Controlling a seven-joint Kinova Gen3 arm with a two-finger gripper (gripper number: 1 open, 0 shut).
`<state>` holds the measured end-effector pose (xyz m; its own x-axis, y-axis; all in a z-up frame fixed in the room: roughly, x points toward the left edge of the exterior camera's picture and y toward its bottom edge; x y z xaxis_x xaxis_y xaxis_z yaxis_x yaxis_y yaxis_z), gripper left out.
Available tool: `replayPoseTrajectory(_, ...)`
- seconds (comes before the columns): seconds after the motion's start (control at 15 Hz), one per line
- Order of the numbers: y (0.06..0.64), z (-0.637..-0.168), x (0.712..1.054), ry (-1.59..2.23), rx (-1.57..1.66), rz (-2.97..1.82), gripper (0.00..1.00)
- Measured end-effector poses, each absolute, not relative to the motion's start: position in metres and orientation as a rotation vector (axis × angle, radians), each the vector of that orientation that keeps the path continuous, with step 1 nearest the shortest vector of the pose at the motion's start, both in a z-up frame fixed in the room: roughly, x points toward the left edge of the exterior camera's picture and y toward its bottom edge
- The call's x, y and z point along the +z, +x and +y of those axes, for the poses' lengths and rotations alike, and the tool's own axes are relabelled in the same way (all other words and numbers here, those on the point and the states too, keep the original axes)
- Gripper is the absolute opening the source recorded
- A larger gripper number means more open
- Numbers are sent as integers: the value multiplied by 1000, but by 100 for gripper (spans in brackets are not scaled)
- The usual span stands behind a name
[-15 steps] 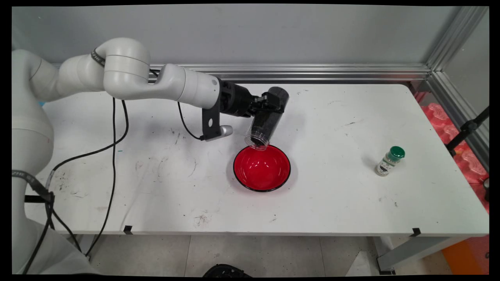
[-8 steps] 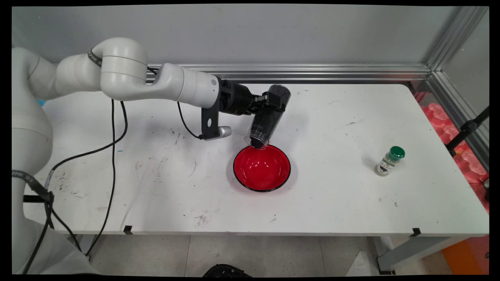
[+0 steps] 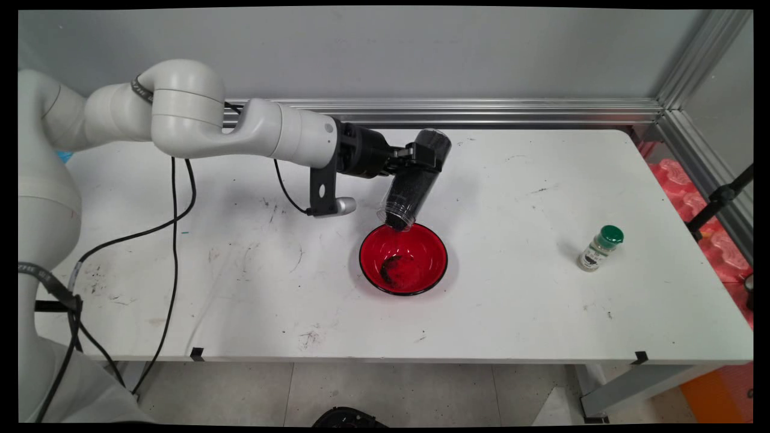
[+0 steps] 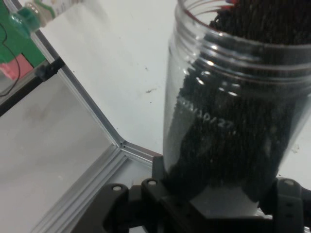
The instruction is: Pour the black seasoning powder in the red bowl
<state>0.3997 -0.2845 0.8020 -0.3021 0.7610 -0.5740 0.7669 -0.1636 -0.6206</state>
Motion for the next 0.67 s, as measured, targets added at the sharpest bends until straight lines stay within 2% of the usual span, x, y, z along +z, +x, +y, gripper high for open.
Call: replayPoseTrajectory(0.67,397,-281,805,1864,-1532,1992,0)
